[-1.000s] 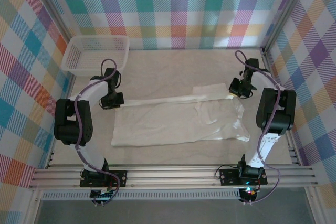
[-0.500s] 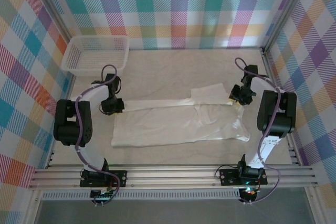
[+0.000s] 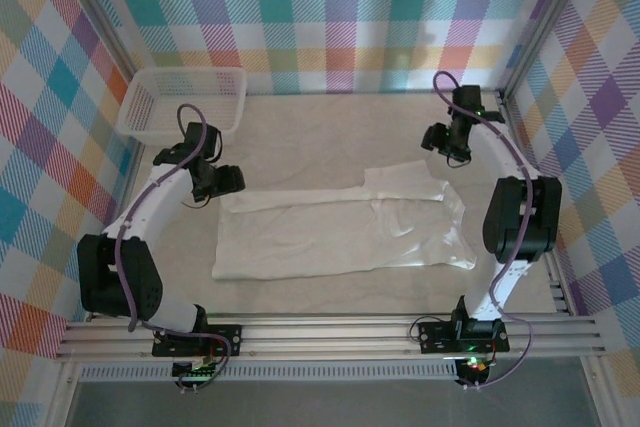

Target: Fold the inside-out t-shirt

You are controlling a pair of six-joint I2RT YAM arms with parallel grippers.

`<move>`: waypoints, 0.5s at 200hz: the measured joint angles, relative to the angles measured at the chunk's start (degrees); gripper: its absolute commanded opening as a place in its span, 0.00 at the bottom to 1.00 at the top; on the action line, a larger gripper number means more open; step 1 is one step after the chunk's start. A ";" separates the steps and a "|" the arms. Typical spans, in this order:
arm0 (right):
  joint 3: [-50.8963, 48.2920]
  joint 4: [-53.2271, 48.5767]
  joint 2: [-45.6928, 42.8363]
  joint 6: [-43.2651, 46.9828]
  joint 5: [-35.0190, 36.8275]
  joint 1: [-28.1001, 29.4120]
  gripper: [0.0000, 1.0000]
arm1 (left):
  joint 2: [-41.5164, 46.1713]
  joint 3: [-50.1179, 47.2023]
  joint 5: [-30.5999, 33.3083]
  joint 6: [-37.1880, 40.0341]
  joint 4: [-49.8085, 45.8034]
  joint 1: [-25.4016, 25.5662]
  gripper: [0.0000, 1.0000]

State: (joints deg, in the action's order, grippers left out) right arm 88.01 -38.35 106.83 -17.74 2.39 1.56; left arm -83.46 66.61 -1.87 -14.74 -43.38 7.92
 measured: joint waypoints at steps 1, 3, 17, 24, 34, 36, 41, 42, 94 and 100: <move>0.33 0.00 0.39 0.02 0.02 0.13 0.64 | 0.13 -0.02 -0.24 -0.07 0.13 0.07 0.84; 1.01 -0.02 1.16 0.02 0.04 0.35 0.64 | 0.33 -0.07 -0.50 -0.09 0.31 0.22 0.85; 4.26 0.13 5.99 0.20 0.20 1.25 0.64 | 1.79 -1.11 -3.43 -1.36 2.38 1.16 0.99; 5.44 0.11 8.61 0.20 0.20 1.64 0.64 | 2.64 -1.95 -4.66 -2.21 3.30 1.51 1.00; 6.40 -0.24 12.02 0.20 0.17 2.29 0.63 | 3.48 -2.82 -5.92 -2.97 3.76 1.84 1.00; 6.45 -0.24 12.26 0.20 0.17 2.34 0.63 | 3.63 -2.97 -6.19 -2.99 3.87 1.88 1.00; 6.71 -0.52 13.88 0.20 0.20 2.64 0.61 | 3.91 -3.37 -6.49 -3.23 4.15 1.99 1.00; 6.73 -0.57 14.12 0.20 0.20 2.69 0.60 | 4.00 -3.48 -6.58 -3.37 4.22 1.99 1.00; 8.20 -3.34 17.62 0.37 -0.48 3.26 0.00 | 4.90 -3.96 -8.20 -3.93 4.79 2.08 1.00; 8.15 -3.54 17.40 0.52 -0.87 3.30 0.00 | 4.90 -3.96 -8.20 -3.93 4.79 2.08 1.00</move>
State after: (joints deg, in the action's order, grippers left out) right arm 96.16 -41.89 124.22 -17.21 1.52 4.86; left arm -78.56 62.65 -10.07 -18.68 -38.59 10.00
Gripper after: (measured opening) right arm 0.044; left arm 0.997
